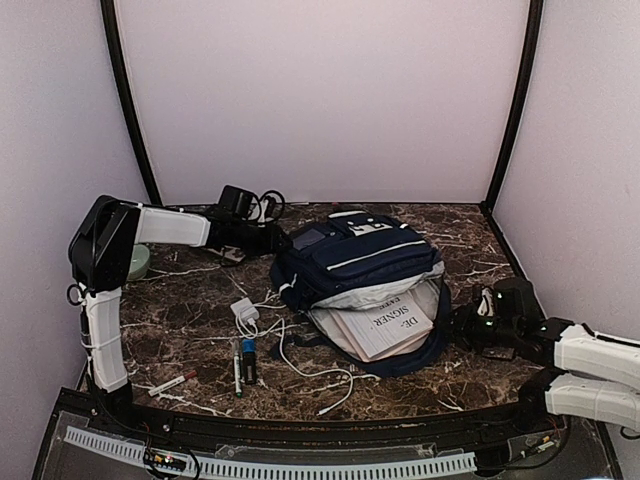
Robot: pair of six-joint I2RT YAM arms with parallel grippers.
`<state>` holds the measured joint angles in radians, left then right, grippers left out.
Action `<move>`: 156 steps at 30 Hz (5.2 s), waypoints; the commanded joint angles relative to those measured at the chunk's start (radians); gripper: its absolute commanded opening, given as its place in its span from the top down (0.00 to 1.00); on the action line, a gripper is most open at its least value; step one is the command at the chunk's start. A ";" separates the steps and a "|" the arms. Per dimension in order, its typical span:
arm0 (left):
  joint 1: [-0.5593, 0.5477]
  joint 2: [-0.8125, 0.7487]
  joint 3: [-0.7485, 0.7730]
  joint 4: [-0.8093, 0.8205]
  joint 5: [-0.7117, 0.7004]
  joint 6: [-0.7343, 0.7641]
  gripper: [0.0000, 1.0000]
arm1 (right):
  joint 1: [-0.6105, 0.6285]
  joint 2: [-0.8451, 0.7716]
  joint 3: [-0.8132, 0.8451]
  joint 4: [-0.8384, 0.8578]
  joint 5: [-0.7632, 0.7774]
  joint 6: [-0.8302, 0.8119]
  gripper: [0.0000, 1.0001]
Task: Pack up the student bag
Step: Rotate the student bag at the center of the board, then pick up the largest pocket of the bag from the student bag, then zip the student bag into the largest pocket of the bag.
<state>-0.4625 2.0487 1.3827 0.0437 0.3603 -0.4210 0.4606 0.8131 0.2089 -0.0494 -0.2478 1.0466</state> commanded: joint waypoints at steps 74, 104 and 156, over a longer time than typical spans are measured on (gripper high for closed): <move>-0.122 -0.563 -0.812 0.266 -0.075 -0.118 0.48 | 0.680 0.990 0.797 -0.141 0.543 -0.132 0.69; -0.141 -0.382 -0.796 0.504 0.065 -0.154 0.32 | 0.527 1.068 1.006 -0.226 0.580 -0.329 0.80; -0.375 -0.305 -0.552 0.317 -0.007 -0.186 1.00 | 0.408 0.587 0.329 0.356 0.408 -0.544 0.74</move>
<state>-0.8196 1.7710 0.7994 0.3664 0.3508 -0.6178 0.8711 1.3502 0.5106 0.1761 0.1932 0.5392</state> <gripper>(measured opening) 0.038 0.262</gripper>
